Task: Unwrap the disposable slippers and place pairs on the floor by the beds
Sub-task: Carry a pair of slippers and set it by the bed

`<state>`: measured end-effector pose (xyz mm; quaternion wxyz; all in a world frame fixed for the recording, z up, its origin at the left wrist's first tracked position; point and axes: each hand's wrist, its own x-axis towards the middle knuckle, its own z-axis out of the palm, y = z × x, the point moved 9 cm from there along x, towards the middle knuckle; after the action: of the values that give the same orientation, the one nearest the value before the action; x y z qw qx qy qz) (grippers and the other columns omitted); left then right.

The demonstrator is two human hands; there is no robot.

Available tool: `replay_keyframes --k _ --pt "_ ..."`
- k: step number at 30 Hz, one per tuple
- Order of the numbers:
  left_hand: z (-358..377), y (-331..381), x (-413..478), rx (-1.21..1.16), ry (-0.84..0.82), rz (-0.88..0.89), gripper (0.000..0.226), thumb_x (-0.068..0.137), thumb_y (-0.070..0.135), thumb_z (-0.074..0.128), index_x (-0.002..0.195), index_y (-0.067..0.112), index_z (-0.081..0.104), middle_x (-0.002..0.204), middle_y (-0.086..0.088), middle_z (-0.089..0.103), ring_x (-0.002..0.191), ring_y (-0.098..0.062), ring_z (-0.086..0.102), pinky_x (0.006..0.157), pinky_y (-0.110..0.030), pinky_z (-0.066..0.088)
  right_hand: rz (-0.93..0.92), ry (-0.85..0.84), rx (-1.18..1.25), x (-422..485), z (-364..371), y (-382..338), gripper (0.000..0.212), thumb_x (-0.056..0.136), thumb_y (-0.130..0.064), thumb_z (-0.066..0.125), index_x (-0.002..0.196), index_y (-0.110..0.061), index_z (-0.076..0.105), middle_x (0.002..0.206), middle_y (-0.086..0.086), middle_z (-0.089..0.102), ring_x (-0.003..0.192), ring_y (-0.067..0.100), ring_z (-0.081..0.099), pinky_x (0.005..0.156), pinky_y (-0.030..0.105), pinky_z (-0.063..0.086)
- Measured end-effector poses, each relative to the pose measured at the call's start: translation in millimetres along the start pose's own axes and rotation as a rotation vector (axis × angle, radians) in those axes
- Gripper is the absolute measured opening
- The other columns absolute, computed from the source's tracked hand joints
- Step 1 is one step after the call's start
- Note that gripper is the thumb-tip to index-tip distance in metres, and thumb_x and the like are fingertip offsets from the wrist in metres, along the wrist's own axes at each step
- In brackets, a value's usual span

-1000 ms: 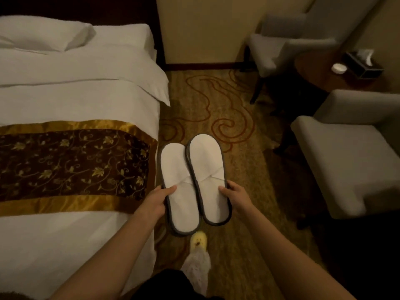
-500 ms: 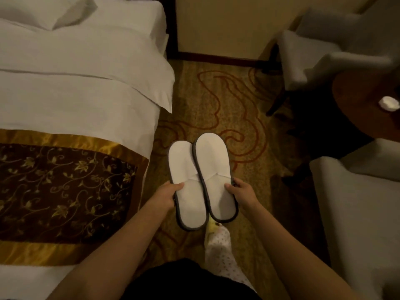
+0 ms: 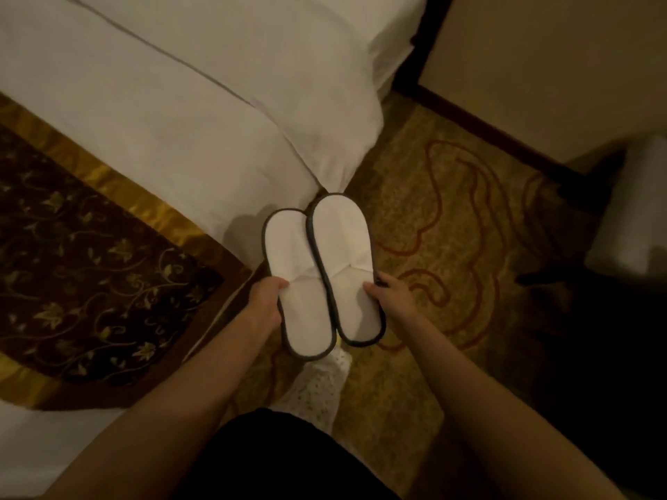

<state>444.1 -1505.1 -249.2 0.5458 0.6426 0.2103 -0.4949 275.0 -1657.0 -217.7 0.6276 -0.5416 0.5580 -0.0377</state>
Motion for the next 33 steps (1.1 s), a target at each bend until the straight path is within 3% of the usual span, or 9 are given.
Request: replay_keyframes --k 4,8,11,14,20,25,33 --pt "24.6 22.8 35.6 -0.063 0.061 0.005 0.017 0.084 -0.005 0.044 0.094 0.001 0.057 0.088 -0.013 0.059 0.078 -0.029 0.056 0.074 -0.038 0.049 -0.035 -0.077 -0.083 64.1 -1.9 -34.9 0.033 0.092 -0.012 0.052 0.124 -0.009 0.056 0.119 0.012 0.061 0.095 0.021 0.057 0.078 0.033 0.048" --pt "43.6 36.5 56.1 -0.127 0.15 0.014 0.017 0.082 -0.007 0.042 0.085 0.003 0.055 0.08 -0.009 0.053 0.077 -0.027 0.053 0.071 -0.039 0.049 0.02 -0.164 -0.058 117.8 -3.1 -50.2 0.034 0.091 -0.011 0.055 0.125 -0.008 0.056 0.122 0.014 0.061 0.1 0.024 0.059 0.084 0.036 0.05" --pt "52.0 35.9 63.2 -0.232 0.161 0.018 0.03 0.083 -0.009 0.04 0.107 0.002 0.055 0.099 -0.014 0.059 0.093 -0.033 0.057 0.087 -0.045 0.05 0.039 -0.223 -0.114 145.2 -4.6 -55.7 0.036 0.089 -0.011 0.057 0.125 -0.008 0.055 0.125 0.016 0.06 0.104 0.027 0.059 0.084 0.037 0.049" --pt "54.4 23.8 64.2 -0.336 0.204 0.003 0.045 0.087 -0.01 0.039 0.13 0.002 0.047 0.126 -0.019 0.054 0.106 -0.035 0.052 0.09 -0.045 0.046 0.035 -0.325 -0.237 165.4 -1.4 -67.6 0.042 0.088 -0.012 0.059 0.13 -0.01 0.051 0.13 0.014 0.056 0.109 0.029 0.056 0.09 0.042 0.05" --pt "63.0 -16.3 63.8 -0.482 0.305 0.066 0.047 0.092 -0.009 0.036 0.137 0.006 0.042 0.138 -0.02 0.049 0.114 -0.038 0.05 0.09 -0.047 0.043 -0.024 -0.53 -0.434 188.4 7.5 -73.3 0.045 0.089 -0.013 0.059 0.132 -0.008 0.047 0.132 0.014 0.053 0.108 0.025 0.054 0.086 0.038 0.049" --pt "61.6 -56.3 75.0 -0.533 0.401 0.095 0.046 0.093 -0.007 0.04 0.138 0.005 0.042 0.14 -0.018 0.048 0.124 -0.036 0.048 0.09 -0.04 0.043 0.02 -0.629 -0.492 208.3 19.6 -44.6 0.046 0.089 -0.011 0.058 0.134 -0.008 0.045 0.133 0.014 0.052 0.106 0.025 0.053 0.086 0.038 0.048" --pt "19.8 -173.2 173.4 -0.725 0.571 0.08 0.047 0.092 -0.004 0.049 0.137 0.007 0.044 0.136 -0.019 0.053 0.111 -0.032 0.055 0.087 -0.037 0.046 0.09 -0.703 -0.499 276.2 78.3 79.5 0.038 0.091 -0.007 0.055 0.129 -0.007 0.051 0.127 0.014 0.057 0.087 0.017 0.057 0.074 0.032 0.05"
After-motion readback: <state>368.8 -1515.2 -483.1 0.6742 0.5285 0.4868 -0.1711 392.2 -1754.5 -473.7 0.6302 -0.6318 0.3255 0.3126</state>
